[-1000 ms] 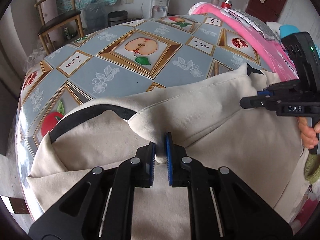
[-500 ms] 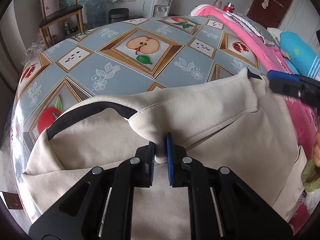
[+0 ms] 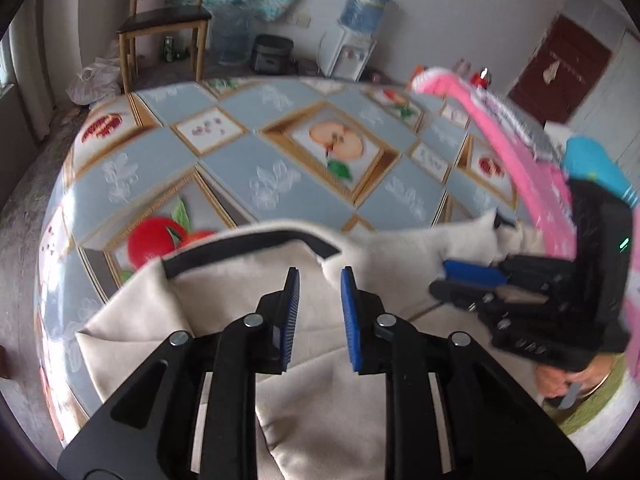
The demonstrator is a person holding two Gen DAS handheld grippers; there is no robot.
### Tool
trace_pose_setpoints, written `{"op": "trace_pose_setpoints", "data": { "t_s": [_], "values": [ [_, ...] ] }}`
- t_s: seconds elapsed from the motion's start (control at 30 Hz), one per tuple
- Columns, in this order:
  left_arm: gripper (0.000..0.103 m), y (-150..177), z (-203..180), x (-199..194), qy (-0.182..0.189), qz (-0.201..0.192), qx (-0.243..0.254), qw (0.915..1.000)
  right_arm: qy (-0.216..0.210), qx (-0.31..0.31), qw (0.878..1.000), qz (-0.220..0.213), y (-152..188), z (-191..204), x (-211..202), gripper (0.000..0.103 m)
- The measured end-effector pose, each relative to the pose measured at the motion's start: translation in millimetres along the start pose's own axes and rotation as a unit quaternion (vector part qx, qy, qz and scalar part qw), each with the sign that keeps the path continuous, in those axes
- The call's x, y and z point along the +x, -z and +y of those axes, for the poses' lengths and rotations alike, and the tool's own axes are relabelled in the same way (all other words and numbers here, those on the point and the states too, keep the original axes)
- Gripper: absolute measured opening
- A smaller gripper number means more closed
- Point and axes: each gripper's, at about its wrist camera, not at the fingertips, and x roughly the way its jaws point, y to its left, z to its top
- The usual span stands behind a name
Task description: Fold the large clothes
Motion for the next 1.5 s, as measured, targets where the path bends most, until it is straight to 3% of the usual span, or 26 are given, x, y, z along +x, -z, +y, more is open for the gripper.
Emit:
{"op": "trace_pose_setpoints", "data": {
  "t_s": [0.1,0.17,0.3,0.43,0.6,0.83,0.93,1.03,1.13,1.23,1.33,1.5],
  "values": [
    [0.019,-8,-15,-3,0.032,-0.006,0.015,0.9993,0.008,-0.005,1.0,-0.002,1,1,-3,0.025],
    [0.019,-6,-36,8,0.042,0.015,0.048,0.9979,0.013,-0.01,1.0,-0.003,1,2,-3,0.025],
    [0.019,11,-59,52,-0.023,0.086,0.097,0.9913,0.024,-0.024,0.999,0.001,2,3,-7,0.025],
    [0.019,17,-51,54,-0.015,0.073,0.076,0.9943,0.042,-0.012,0.999,0.009,13,-19,-13,0.025],
    [0.008,15,-42,56,-0.014,0.071,0.074,0.9946,0.017,0.057,0.998,0.003,19,-62,-20,0.018],
    [0.008,15,-42,56,-0.017,0.064,0.087,0.994,0.082,0.019,0.996,0.005,15,-59,-16,0.018],
    [0.008,16,-38,56,-0.008,0.062,0.078,0.995,0.058,0.04,0.998,-0.006,20,-74,-19,0.018],
    [0.008,15,-38,56,-0.008,0.063,0.076,0.9951,0.067,0.05,0.996,0.007,15,-70,-21,0.018],
    [0.008,16,-38,56,-0.008,0.062,0.077,0.9951,0.048,0.065,0.997,-0.012,7,-60,-37,0.018],
    [0.008,16,-36,56,-0.005,0.06,0.072,0.9956,0.065,0.046,0.997,-0.017,0,-44,-37,0.018],
    [0.008,16,-37,56,-0.007,0.062,0.07,0.9957,0.11,0.041,0.993,0.022,2,-46,-10,0.018],
    [0.008,16,-36,55,-0.006,0.061,0.067,0.9959,0.081,0.076,0.994,0.012,-2,-46,-22,0.018]
  ]
}}
